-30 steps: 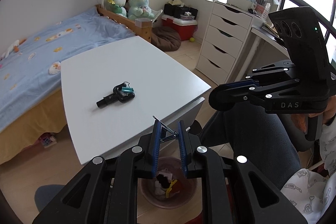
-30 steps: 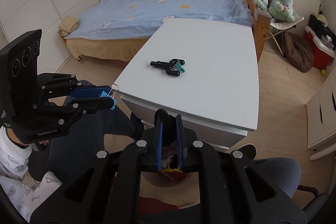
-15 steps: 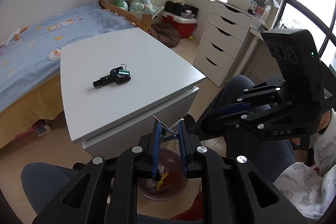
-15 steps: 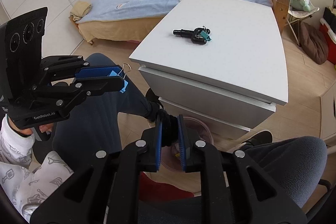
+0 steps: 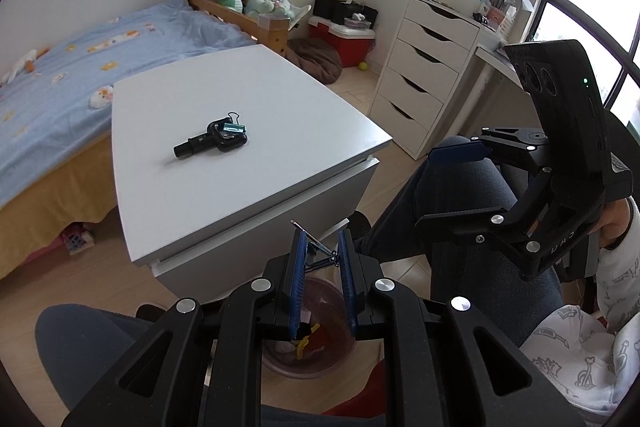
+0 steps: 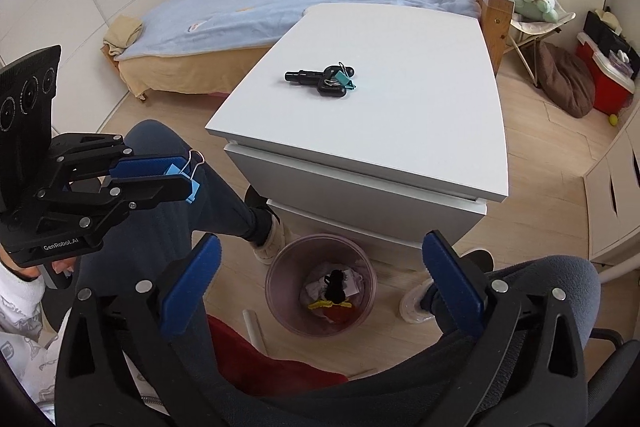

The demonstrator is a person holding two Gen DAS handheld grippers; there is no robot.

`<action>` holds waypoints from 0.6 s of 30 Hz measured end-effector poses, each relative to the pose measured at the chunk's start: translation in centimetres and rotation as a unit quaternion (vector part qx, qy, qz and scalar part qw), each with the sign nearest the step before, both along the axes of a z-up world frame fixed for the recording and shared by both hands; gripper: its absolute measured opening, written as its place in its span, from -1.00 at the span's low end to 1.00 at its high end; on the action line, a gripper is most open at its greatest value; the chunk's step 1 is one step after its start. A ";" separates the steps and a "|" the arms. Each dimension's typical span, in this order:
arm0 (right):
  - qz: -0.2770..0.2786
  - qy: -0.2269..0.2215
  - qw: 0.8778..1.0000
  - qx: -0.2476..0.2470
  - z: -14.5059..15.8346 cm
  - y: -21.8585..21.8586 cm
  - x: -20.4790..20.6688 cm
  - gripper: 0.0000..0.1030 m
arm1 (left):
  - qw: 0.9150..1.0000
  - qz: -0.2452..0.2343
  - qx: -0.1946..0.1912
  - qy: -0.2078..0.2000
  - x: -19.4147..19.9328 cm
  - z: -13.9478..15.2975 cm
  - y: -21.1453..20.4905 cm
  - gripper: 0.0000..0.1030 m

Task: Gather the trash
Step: 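Open the right gripper over the wastebasket to drop the black item, then open the left gripper over the wastebasket to drop the blue binder clip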

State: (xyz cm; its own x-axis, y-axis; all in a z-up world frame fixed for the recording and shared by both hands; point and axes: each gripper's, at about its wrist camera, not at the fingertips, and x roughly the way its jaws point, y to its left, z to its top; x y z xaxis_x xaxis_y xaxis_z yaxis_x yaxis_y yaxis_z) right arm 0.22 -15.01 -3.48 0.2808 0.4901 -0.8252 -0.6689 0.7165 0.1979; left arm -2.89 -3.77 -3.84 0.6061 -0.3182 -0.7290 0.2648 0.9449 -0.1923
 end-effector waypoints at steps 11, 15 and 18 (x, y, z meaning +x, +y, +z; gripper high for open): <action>-0.024 -0.015 1.000 -0.001 0.5 -1.1 0.4 0.92 | 1.000 -0.010 -0.001 0.011 0.2 -0.7 -0.6 -0.68; -0.033 -0.016 0.999 0.002 0.6 -1.6 0.7 0.92 | 1.000 -0.016 -0.002 0.013 0.5 -0.7 -0.9 -0.69; -0.037 -0.016 0.999 0.006 0.7 -2.0 0.9 0.92 | 1.000 -0.020 -0.001 0.015 0.6 -0.8 -1.1 -0.68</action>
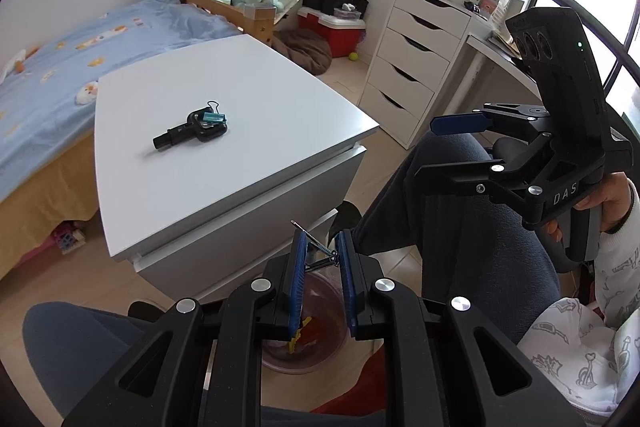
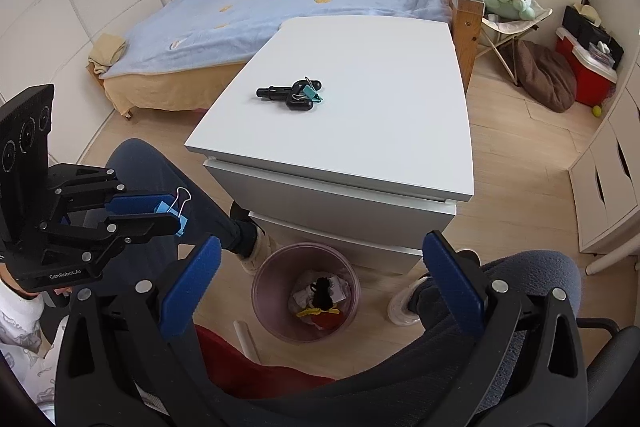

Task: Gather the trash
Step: 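Open the left gripper over the wastebasket to drop the blue binder clip, then reach the right gripper to the teal clip on the black toy and grasp it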

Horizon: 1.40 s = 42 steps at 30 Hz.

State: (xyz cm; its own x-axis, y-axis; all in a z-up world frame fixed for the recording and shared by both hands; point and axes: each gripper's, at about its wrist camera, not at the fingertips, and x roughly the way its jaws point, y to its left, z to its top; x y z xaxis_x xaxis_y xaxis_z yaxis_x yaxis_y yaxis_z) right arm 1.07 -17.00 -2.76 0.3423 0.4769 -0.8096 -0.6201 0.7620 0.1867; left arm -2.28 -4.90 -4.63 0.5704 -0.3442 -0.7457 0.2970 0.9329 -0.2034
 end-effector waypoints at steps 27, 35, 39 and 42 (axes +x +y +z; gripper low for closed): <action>0.005 0.002 1.000 0.013 -0.1 0.5 0.8 0.92 | 0.997 0.079 0.008 -0.018 1.0 0.0 2.8 0.85; 0.035 -0.048 0.998 -0.006 1.2 3.2 2.4 0.92 | 0.993 0.109 0.014 -0.034 1.8 0.6 5.1 0.85; 0.049 -0.058 0.997 -0.010 1.7 4.9 4.6 0.92 | 0.993 0.115 0.007 -0.040 1.9 0.8 5.9 0.85; 0.064 -0.067 0.996 -0.020 1.7 6.6 6.4 0.92 | 0.992 0.116 0.007 -0.043 1.9 0.9 6.0 0.85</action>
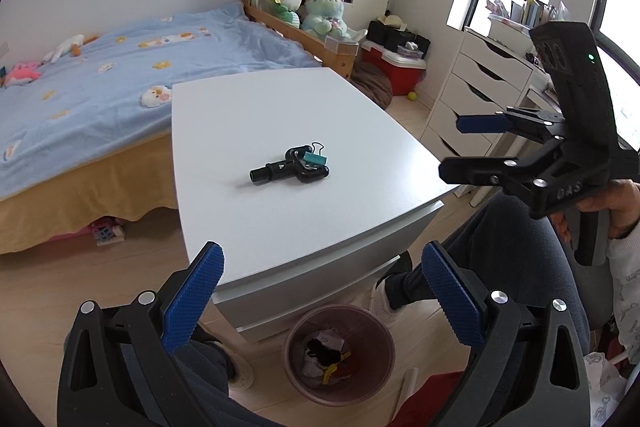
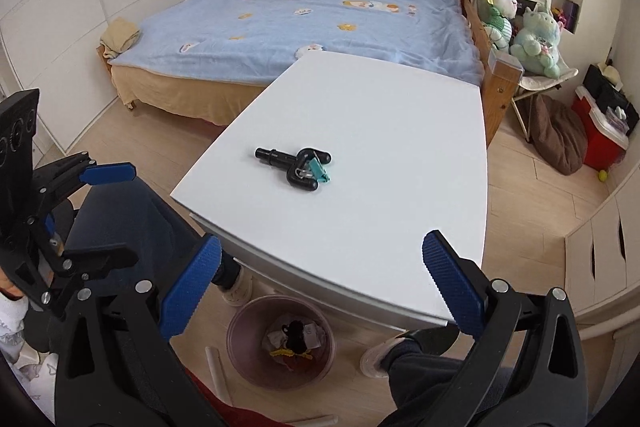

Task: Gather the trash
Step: 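Reach the right gripper to the teal clip on the black toy and grasp it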

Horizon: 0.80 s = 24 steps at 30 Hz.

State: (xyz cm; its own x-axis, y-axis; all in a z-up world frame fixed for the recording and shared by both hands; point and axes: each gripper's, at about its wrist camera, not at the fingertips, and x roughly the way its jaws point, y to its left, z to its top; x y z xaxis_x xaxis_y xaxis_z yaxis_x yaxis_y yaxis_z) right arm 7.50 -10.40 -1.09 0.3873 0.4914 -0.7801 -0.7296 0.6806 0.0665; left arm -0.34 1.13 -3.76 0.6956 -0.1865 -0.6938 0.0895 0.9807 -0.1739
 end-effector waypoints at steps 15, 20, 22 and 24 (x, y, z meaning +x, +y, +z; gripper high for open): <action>0.056 -0.018 0.996 -0.071 -2.5 6.9 5.9 0.89 | 1.000 0.011 -0.012 0.000 0.2 -0.4 1.1 0.85; 0.070 -0.009 0.993 -0.098 -3.8 8.4 6.7 0.47 | 1.000 0.010 -0.015 -0.002 0.4 -0.5 1.1 0.85; 0.079 -0.003 0.991 -0.103 -4.3 8.9 6.9 0.30 | 1.000 0.009 -0.015 -0.002 0.4 -0.6 1.2 0.85; 0.087 0.003 0.991 -0.105 -4.7 9.3 7.0 0.21 | 1.000 0.008 -0.016 -0.001 0.5 -0.7 1.3 0.85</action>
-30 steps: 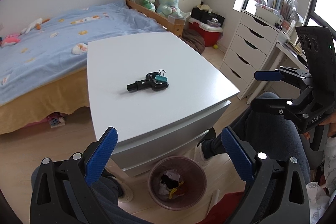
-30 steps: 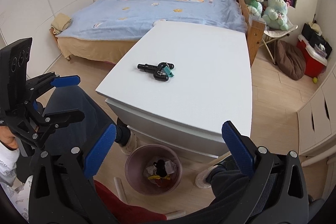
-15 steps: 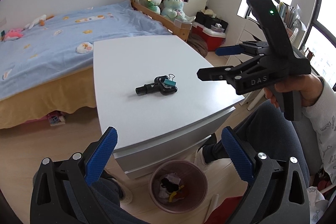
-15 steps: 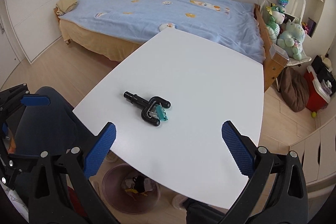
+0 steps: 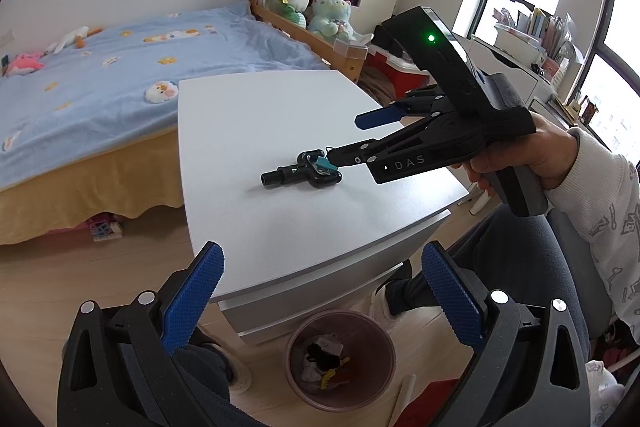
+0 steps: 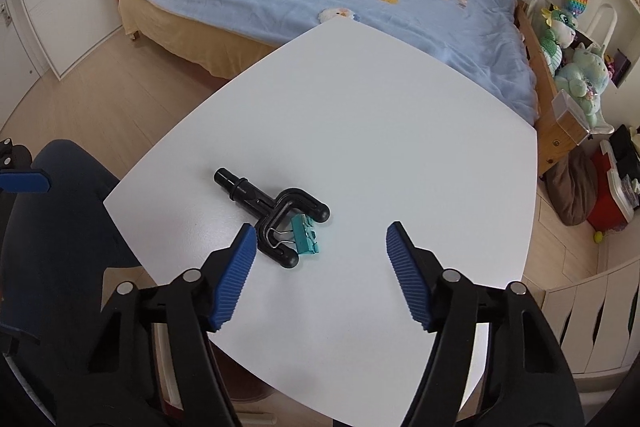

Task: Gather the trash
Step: 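Reach the right gripper to the teal clip on the black toy and grasp it, then pull the teal clip off the black toy and lift it with the right gripper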

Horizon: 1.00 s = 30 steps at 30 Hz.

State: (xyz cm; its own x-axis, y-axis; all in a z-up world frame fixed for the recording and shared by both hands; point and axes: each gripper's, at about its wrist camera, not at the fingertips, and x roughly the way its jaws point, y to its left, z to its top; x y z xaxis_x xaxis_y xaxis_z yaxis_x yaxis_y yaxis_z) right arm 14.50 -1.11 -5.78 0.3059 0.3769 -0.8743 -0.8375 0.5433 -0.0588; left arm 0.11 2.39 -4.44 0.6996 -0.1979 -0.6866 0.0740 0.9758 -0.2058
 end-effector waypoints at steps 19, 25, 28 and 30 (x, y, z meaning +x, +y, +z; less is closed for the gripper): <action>0.019 0.002 1.000 -0.019 -1.7 1.1 0.1 -0.97 | 1.000 0.000 -0.009 0.007 0.3 -0.6 0.3 0.85; 0.009 0.003 1.000 -0.008 -1.2 0.7 0.2 -0.98 | 1.000 -0.007 -0.003 0.004 0.9 -0.4 0.1 0.85; -0.001 0.011 1.000 0.003 -0.6 0.2 0.3 -0.98 | 1.000 -0.018 0.006 -0.001 1.6 0.0 -0.1 0.85; -0.009 0.020 1.000 0.011 -0.1 -0.1 0.5 -0.98 | 1.000 -0.027 0.014 -0.005 2.3 0.3 -0.2 0.85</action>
State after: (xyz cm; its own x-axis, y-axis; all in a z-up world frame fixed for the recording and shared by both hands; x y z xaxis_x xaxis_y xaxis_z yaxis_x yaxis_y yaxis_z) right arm 14.98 -1.22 -5.87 0.2780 0.3903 -0.8777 -0.8294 0.5585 -0.0143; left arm 2.36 2.23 -4.12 0.6960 -0.2158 -0.6849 0.1284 0.9758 -0.1769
